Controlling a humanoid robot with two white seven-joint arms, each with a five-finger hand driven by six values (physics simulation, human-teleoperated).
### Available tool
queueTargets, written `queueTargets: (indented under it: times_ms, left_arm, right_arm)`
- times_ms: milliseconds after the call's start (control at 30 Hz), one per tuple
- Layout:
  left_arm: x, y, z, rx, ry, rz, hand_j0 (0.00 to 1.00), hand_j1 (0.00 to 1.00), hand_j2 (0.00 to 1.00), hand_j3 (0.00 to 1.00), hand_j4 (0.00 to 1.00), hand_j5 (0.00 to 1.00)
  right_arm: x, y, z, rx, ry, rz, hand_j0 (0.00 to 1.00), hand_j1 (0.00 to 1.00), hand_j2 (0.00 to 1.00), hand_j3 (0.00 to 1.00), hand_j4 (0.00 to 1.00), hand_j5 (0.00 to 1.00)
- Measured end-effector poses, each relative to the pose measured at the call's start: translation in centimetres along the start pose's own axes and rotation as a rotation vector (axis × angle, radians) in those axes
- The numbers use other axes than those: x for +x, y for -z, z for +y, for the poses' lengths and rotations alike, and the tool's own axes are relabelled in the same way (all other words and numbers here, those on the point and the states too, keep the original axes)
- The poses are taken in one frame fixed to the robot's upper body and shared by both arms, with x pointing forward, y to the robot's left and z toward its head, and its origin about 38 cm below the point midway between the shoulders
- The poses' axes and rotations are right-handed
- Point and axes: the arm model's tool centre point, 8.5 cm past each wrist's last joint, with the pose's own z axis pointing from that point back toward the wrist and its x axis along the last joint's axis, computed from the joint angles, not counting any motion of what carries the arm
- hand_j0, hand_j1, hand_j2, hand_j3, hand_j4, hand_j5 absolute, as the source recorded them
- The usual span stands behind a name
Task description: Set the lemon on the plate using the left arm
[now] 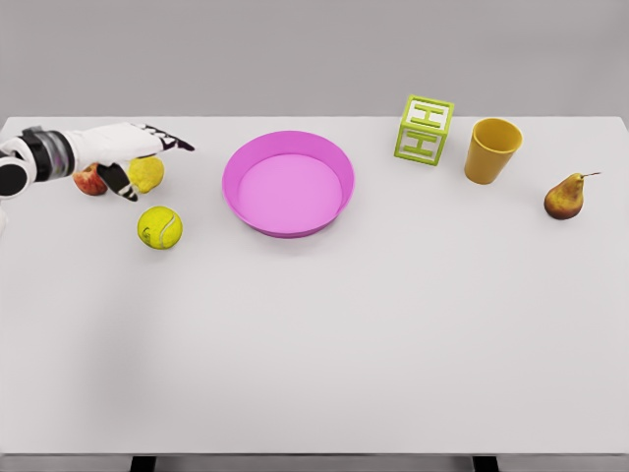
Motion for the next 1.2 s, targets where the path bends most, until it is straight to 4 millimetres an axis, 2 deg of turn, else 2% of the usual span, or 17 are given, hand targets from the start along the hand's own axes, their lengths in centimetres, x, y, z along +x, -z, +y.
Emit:
queueTargets:
  times_ms: [300,800,1000,1100,1200]
  left_arm:
    - [-1.2,0.5,-1.4,-0.034,-0.075,0.063,1.00,1.00,1.00,1.00,1.00,1.00]
    - [-1.6,1.0,-0.8,-0.034,-0.107,0.117,1.00,1.00,1.00,1.00,1.00,1.00]
    - [-1.4,1.5,-1.3,-0.048,-0.117,0.117,1.00,1.00,1.00,1.00,1.00,1.00]
    - [-1.4,1.6,-0.4,-0.039,-0.114,0.120,1.00,1.00,1.00,1.00,1.00,1.00]
    - [-1.5,2.0,-0.7,-0.051,-0.123,0.125,1.00,1.00,1.00,1.00,1.00,1.00]
  right_arm:
    - [0.0,0.0,0.0,0.000,0.000,0.000,1.00,1.00,1.00,1.00,1.00,1.00]
    - [0.0,0.0,0.0,0.000,0.000,0.000,1.00,1.00,1.00,1.00,1.00,1.00]
    - [0.0,0.0,0.0,0.000,0.000,0.000,1.00,1.00,1.00,1.00,1.00,1.00]
    - [0.0,0.0,0.0,0.000,0.000,0.000,1.00,1.00,1.00,1.00,1.00,1.00]
    - [0.0,0.0,0.0,0.000,0.000,0.000,1.00,1.00,1.00,1.00,1.00,1.00]
